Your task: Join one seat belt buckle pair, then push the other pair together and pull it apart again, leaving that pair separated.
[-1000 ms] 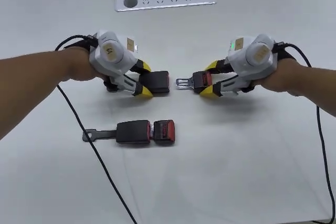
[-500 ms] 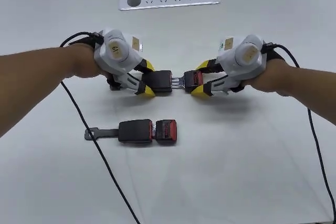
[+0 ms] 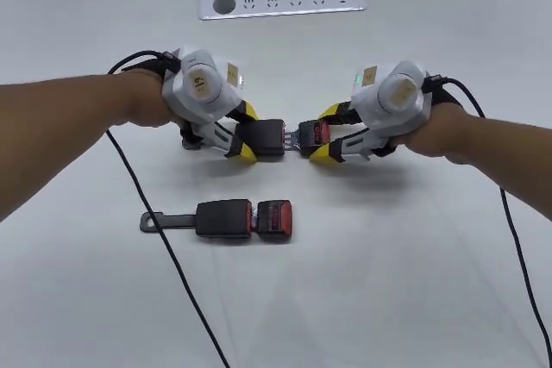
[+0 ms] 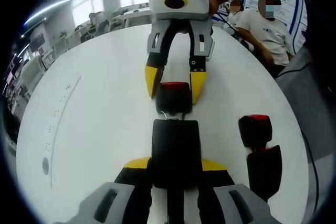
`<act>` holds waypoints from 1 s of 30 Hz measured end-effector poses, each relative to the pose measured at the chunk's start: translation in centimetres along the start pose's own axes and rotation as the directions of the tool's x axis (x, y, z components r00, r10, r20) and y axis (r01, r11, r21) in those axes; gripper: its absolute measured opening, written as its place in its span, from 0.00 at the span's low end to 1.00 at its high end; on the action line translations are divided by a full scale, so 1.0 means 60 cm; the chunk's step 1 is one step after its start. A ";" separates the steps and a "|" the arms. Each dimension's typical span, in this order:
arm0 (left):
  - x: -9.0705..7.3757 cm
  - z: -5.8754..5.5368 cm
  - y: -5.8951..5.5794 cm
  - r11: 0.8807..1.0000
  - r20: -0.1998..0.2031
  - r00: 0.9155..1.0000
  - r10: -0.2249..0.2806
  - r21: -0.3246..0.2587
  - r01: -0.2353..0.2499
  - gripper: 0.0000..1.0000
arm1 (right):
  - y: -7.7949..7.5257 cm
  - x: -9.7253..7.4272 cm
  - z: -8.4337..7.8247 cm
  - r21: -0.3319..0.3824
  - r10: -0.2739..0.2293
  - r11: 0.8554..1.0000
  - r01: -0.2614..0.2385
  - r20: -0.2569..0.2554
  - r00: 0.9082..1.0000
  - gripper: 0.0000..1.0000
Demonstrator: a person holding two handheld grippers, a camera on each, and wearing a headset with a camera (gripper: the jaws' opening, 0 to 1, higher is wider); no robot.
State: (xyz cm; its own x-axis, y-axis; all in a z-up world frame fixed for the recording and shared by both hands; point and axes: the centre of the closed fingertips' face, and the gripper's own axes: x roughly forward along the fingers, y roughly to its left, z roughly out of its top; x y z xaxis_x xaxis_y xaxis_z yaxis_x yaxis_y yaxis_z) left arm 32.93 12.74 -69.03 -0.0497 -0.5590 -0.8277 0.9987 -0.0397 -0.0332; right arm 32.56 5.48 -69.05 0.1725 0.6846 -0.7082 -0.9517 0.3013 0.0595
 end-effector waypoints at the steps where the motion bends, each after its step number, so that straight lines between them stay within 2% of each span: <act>1: 0.000 0.000 0.000 1.000 -0.001 1.000 0.000 -0.001 0.000 0.34 | 0.000 0.000 0.000 0.004 0.000 1.000 0.000 0.000 1.000 0.34; 11: 0.001 0.002 0.001 1.000 -0.015 1.000 0.006 -0.019 -0.006 0.33 | 0.004 0.024 0.019 0.027 -0.014 1.000 0.014 0.022 1.000 0.34; 17: 0.001 0.002 0.001 1.000 -0.024 1.000 0.006 -0.016 -0.006 0.33 | 0.001 0.023 0.019 0.045 -0.027 0.999 0.026 0.021 0.999 0.34; 30: 0.001 0.005 -0.003 1.000 -0.030 1.000 0.007 -0.016 -0.007 0.34 | 0.004 0.018 0.021 0.038 -0.036 0.999 0.035 0.015 0.999 0.34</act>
State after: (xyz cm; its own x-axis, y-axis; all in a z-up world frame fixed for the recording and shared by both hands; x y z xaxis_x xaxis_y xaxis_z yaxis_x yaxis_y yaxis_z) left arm 32.76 12.48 -68.89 -0.0427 -0.5339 -0.8445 0.9991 -0.0227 -0.0362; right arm 32.82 7.14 -68.93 0.2100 0.6830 -0.6996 -0.9348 0.3500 0.0611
